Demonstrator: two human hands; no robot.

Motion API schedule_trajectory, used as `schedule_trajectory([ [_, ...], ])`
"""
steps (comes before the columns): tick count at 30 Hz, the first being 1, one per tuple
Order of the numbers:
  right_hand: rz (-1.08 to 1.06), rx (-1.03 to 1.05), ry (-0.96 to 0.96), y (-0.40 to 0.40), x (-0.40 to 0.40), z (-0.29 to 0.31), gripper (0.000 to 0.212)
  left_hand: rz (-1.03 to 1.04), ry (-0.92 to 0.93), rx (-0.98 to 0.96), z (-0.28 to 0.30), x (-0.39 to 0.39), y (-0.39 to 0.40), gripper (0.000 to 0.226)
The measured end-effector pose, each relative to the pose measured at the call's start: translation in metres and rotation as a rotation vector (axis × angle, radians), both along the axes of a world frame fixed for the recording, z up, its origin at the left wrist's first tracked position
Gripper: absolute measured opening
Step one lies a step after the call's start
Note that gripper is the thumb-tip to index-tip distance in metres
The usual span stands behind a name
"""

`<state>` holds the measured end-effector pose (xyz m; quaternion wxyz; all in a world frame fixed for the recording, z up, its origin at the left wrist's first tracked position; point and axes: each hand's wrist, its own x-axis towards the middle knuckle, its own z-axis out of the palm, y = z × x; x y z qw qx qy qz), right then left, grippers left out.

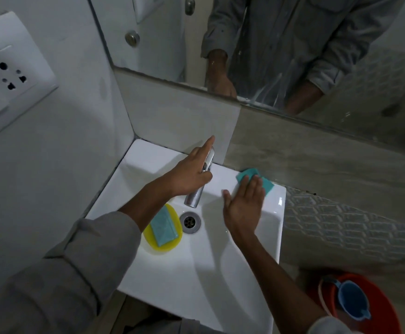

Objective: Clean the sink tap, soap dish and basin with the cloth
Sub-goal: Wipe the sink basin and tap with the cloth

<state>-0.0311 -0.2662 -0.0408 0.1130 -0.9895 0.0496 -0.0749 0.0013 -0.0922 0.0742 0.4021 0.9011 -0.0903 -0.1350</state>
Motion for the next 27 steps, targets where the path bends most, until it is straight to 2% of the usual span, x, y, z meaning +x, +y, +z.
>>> schedule_trajectory([
  [2, 0.046, 0.033, -0.005, 0.010, 0.002, 0.002, 0.071, 0.006, -0.001, -0.007, 0.001, -0.001, -0.001, 0.087],
  [5, 0.331, 0.021, -0.080, 0.014, 0.000, 0.002, 0.056, 0.016, -0.024, -0.014, -0.001, -0.001, -0.002, 0.086],
  [10, 0.483, 0.170, -0.066, 0.019, 0.000, 0.011, 0.070, 0.027, -0.077, 0.002, -0.002, -0.002, -0.005, 0.083],
  [14, 0.563, 0.251, -0.006, 0.013, -0.024, 0.006, 0.066, 0.048, -0.106, 0.006, -0.003, -0.005, -0.006, 0.077],
  [17, 0.584, 0.511, 0.179, 0.011, -0.064, 0.004, 0.048, 0.108, -0.177, -0.095, -0.003, -0.012, 0.001, 0.063],
  [19, 0.479, 0.727, 0.233, 0.003, -0.088, 0.006, 0.043, 0.342, -0.254, -0.331, -0.009, -0.021, 0.017, 0.053],
  [20, 0.378, 0.842, 0.276, -0.003, -0.096, 0.008, 0.045, 0.501, -0.296, -0.377, -0.016, -0.027, 0.029, 0.047],
  [21, 0.273, 0.942, 0.336, -0.009, -0.102, 0.011, 0.046, 0.631, -0.314, -0.322, -0.027, -0.034, 0.041, 0.043],
  [23, 0.098, 1.090, 0.460, -0.020, -0.109, 0.014, 0.045, 0.730, -0.164, 0.016, -0.061, -0.045, 0.065, 0.041],
  [25, -0.015, 1.186, 0.541, -0.026, -0.111, 0.019, 0.044, 0.691, 0.139, 0.321, -0.091, -0.059, 0.080, 0.043],
  [27, -0.055, 1.220, 0.558, -0.027, -0.112, 0.025, 0.044, 0.584, 0.283, 0.448, -0.109, -0.071, 0.088, 0.039],
])
